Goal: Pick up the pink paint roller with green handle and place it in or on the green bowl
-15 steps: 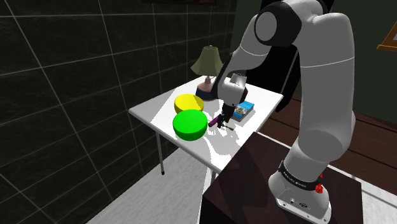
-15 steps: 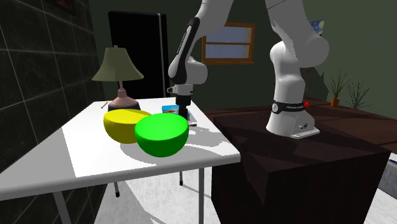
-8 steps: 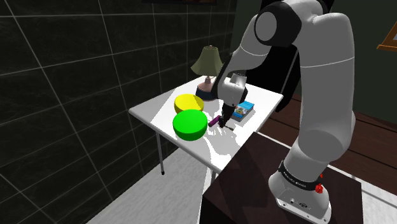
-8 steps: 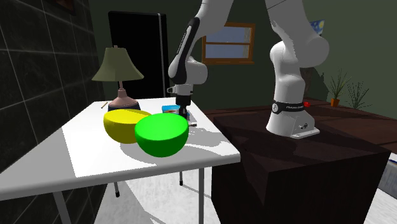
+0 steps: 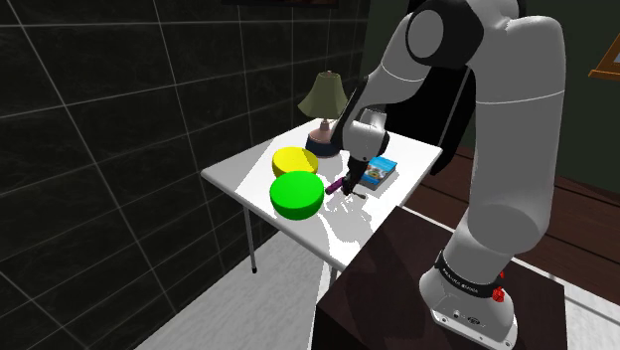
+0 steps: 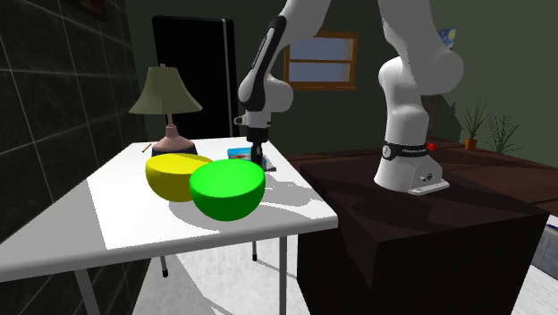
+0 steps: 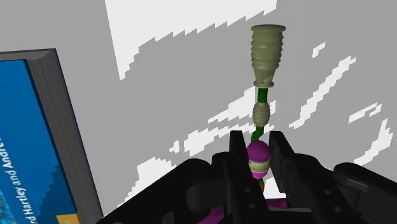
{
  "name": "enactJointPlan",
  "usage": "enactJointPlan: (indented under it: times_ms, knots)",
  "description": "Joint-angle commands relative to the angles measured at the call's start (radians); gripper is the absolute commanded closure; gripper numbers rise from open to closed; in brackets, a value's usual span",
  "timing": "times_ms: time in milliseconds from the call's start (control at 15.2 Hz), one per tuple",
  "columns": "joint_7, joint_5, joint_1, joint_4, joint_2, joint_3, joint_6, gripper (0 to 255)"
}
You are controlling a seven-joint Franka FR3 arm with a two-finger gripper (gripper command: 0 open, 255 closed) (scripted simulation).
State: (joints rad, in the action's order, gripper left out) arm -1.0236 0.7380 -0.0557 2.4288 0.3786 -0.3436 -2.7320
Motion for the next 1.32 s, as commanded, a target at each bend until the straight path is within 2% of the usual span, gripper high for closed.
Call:
enactJointPlan:
  times_ms: [0,660,1254]
  knots:
    - [0.026,-0.034,0.016,0.012,-0.029,-0.023,0.015,255]
    - [0.186,-0.233,0.089,0.048,-0.181,-0.13,0.099,255]
    - [0.329,-0.414,0.118,0.055,-0.317,-0.187,0.19,255]
